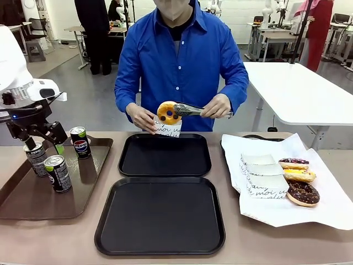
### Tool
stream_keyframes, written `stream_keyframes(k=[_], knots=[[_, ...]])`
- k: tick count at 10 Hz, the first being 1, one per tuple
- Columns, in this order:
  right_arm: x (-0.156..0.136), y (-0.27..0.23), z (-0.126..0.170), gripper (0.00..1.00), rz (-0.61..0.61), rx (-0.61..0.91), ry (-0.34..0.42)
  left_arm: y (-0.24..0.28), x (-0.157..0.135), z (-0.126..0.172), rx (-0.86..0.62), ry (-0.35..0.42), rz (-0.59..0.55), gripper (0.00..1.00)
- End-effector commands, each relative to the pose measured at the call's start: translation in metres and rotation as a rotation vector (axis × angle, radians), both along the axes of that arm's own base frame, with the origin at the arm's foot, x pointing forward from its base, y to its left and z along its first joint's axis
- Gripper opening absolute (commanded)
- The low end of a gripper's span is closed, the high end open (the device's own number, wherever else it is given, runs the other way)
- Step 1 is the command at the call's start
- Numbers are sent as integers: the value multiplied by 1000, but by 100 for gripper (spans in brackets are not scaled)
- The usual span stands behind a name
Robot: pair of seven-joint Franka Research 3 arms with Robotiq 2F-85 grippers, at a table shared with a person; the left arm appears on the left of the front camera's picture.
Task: Set up donuts and drinks on trays.
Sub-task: Pick up one Pepsi coke and place it on the Flat Tray.
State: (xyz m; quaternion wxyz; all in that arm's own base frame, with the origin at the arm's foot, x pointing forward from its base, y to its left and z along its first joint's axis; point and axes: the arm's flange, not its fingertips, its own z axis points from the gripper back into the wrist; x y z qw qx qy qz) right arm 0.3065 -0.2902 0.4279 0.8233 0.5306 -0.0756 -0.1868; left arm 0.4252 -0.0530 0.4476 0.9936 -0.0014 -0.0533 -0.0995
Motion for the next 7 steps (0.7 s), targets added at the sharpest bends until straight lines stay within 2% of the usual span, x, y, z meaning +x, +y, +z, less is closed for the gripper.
stream_keyframes(k=[1, 4, 7], knots=[[-1, 0, -1, 100, 3, 11, -11, -11, -14, -1, -9, -43, -23, 100], [-1, 0, -1, 100, 3, 11, -11, -27, -32, -26, 51, -52, 76, 100], [-1, 0, -1, 100, 3, 11, -11, -30, -26, -40, 45, -92, 121, 100]])
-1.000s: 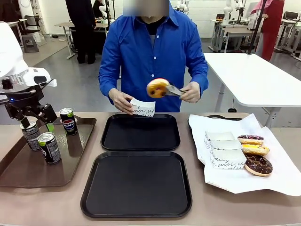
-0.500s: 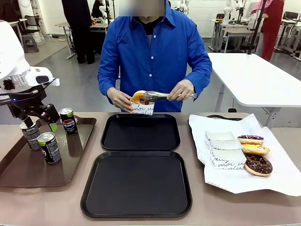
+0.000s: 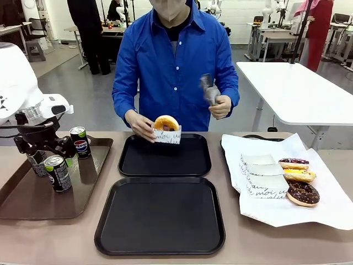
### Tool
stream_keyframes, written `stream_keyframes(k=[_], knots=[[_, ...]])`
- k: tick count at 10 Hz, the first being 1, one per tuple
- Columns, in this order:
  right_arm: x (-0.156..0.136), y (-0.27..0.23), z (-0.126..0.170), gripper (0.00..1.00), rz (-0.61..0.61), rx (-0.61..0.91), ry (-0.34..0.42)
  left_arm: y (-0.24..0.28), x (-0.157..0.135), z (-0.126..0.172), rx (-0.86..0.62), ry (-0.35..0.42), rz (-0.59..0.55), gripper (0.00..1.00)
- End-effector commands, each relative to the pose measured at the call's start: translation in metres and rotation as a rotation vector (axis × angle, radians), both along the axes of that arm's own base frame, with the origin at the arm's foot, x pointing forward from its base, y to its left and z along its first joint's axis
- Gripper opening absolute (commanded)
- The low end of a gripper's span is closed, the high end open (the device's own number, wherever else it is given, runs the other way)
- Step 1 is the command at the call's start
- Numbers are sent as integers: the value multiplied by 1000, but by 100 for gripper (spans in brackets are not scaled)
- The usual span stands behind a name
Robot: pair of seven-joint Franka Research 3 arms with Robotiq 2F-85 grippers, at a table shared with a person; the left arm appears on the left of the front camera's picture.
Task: Set up donuts and drinks on trays.
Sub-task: Pick up one Pepsi coke and place it on the Flat Tray.
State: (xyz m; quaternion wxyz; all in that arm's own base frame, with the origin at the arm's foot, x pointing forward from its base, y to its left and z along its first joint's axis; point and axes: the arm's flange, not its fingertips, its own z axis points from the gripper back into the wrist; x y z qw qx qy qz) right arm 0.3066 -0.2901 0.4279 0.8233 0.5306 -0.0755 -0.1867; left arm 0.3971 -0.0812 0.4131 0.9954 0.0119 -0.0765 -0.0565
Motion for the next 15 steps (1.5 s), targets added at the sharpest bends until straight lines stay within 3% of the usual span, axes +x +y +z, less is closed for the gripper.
stream_keyframes(k=[1, 10, 11, 12, 13, 14, 15], knots=[[-1, 0, -1, 100, 2, 11, -11, -1, 1, -7, 22, -72, 49, 100], [-1, 0, -1, 100, 2, 11, -11, 9, 29, -26, 45, -1, 74, 100], [-1, 0, -1, 100, 2, 11, -11, 9, 28, -26, 52, -2, 68, 82], [-1, 0, -1, 100, 2, 11, -11, 9, 25, -26, 55, 1, 71, 82], [-1, 0, -1, 100, 2, 11, -11, 9, 22, -26, 56, 5, 80, 64], [-1, 0, -1, 100, 2, 11, -11, 9, 23, -25, 67, 22, 88, 77], [-1, 0, -1, 100, 2, 11, -11, 9, 26, -23, 75, 35, 86, 46]])
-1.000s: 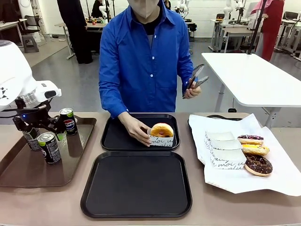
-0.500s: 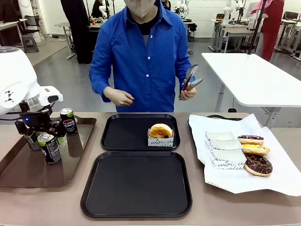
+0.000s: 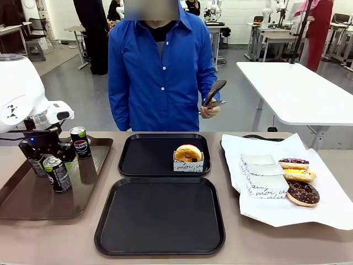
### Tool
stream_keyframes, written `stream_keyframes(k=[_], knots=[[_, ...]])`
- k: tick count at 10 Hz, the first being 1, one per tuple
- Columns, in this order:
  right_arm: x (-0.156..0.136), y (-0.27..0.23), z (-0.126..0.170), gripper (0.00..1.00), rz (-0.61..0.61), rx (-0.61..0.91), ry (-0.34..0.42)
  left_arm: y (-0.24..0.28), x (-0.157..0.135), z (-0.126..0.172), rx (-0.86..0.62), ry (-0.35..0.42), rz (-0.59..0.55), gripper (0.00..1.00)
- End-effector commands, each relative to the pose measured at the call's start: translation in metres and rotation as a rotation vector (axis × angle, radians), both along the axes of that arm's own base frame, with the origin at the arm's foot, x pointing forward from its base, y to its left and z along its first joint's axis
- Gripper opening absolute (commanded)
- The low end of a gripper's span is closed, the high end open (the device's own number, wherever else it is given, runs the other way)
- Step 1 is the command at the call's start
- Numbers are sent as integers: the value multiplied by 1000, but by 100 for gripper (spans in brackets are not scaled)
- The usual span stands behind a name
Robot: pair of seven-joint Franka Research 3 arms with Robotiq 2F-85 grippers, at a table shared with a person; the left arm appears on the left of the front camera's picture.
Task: Set up donuts and drinks on trays.
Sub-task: Pick up one Pepsi coke and place it on the Flat Tray.
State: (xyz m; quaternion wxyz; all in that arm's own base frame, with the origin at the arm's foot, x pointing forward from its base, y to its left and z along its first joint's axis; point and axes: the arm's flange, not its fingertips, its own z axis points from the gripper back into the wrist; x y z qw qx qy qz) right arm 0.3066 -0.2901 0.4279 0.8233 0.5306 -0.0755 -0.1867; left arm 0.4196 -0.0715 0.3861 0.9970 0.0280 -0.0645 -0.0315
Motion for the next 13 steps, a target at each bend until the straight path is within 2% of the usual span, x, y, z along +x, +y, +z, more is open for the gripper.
stream_keyframes(k=[1, 2, 3, 4, 5, 6, 7, 8, 10, 11, 13], knots=[[-1, 0, -1, 100, 2, 11, -11, -1, 4, 5, 47, 21, 35, 59], [-1, 0, -1, 100, 2, 11, -11, -1, 3, 4, 47, 28, 38, 28], [-1, 0, -1, 100, 2, 11, -11, -1, 2, 3, 43, 39, 41, 41], [-1, 0, -1, 100, 2, 11, -11, 0, 2, 5, 40, 45, 44, 9], [-1, 0, -1, 100, 2, 11, -11, -1, 4, 8, 41, 49, 43, 22], [-1, 0, -1, 100, 2, 11, -11, -1, 5, 10, 42, 49, 42, 0], [-1, 0, -1, 100, 2, 11, -11, -1, 6, 9, 41, 49, 44, 4], [-1, 0, -1, 100, 2, 11, -11, 0, 5, 7, 32, 49, 39, 0], [-1, 0, -1, 100, 2, 11, -11, 0, 4, 12, 26, 46, 35, 0], [-1, 0, -1, 100, 2, 11, -11, 0, 5, 19, 19, 68, 26, 38], [-1, 0, -1, 100, 2, 11, -11, -4, 8, 53, 12, 140, -3, 38]])
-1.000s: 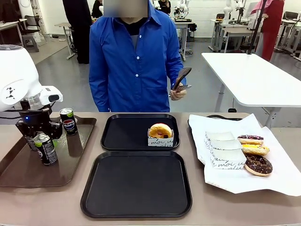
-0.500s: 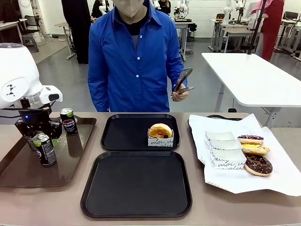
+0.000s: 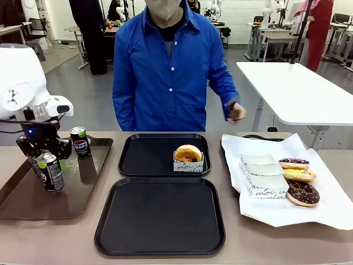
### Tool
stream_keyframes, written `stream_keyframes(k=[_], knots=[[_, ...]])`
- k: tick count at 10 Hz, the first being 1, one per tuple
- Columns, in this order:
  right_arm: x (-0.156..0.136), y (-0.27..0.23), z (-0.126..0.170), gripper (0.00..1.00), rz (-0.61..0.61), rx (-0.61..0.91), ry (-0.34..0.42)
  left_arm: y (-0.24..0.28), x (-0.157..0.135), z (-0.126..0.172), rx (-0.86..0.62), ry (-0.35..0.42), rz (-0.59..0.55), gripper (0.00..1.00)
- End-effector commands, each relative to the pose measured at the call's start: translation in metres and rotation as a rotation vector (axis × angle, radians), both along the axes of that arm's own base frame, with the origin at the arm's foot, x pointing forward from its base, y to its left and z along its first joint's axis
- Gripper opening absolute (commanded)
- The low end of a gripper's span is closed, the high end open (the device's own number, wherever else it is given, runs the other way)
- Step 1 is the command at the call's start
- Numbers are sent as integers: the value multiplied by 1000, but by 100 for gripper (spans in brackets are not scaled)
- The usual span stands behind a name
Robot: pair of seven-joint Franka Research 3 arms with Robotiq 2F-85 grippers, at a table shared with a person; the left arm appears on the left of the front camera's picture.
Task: Set up donuts and drinks on trays.
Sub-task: Pick up one Pepsi coke and place it on the Flat Tray.
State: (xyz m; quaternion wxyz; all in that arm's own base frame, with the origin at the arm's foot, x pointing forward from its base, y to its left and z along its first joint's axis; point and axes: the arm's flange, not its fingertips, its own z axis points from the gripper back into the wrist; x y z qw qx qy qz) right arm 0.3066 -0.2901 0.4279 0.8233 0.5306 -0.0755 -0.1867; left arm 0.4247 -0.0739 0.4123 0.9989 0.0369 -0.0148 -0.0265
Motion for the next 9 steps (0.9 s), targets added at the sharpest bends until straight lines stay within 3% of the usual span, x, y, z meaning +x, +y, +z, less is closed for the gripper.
stream_keyframes(k=[1, 4, 6, 7, 8, 9], knots=[[-1, 0, -1, 100, 2, 11, -11, -9, -1, 50, 16, 65, -49, 38], [-1, 0, -1, 100, 2, 11, -11, -20, -17, 98, -11, 71, -97, 38], [-1, 0, -1, 100, 2, 11, -11, -13, -26, 101, -41, 56, -72, 38], [-1, 0, -1, 100, 2, 11, -11, 0, -26, 92, -86, 9, -69, 38], [-1, 0, -1, 100, 2, 11, -11, -21, -23, 106, -4, 61, -78, 38], [-1, 0, -1, 100, 2, 11, -11, -21, -23, 106, -4, 61, -78, 38]])
